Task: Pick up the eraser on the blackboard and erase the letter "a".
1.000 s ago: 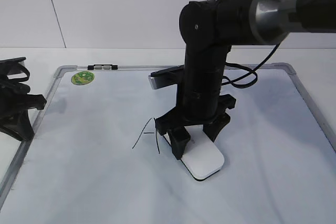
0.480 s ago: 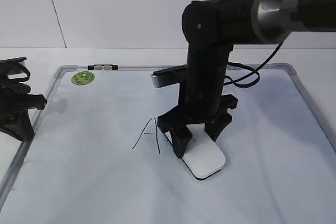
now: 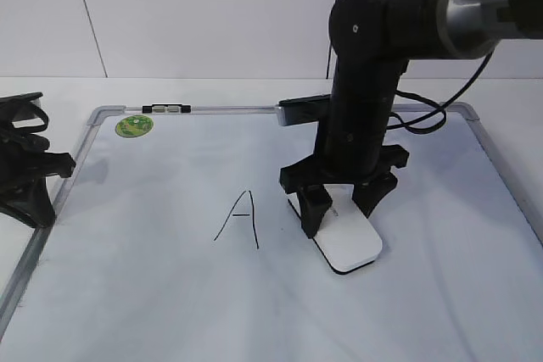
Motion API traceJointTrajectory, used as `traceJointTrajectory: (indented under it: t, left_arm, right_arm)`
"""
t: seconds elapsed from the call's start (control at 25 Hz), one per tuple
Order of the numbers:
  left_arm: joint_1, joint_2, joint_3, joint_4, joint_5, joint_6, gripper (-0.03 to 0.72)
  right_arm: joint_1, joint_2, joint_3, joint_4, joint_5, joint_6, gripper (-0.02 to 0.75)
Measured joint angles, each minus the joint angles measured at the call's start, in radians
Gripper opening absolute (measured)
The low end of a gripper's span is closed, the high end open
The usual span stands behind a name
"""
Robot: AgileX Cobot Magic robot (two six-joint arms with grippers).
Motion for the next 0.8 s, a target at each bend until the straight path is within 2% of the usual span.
traceJointTrajectory:
  t: [0.28,0.8]
  left_arm:
    - [0.0,0.0,0.0,0.0,0.0,0.0,0.038]
    - [0.0,0.0,0.0,0.002,0.0,0.0,0.042]
  right_arm:
    - [-0.008,0.002,-0.006,-0.002,0.0,0.009,0.54]
    - [-0.099,-0.04,-0.103,-0.078,0.002,0.059,0.54]
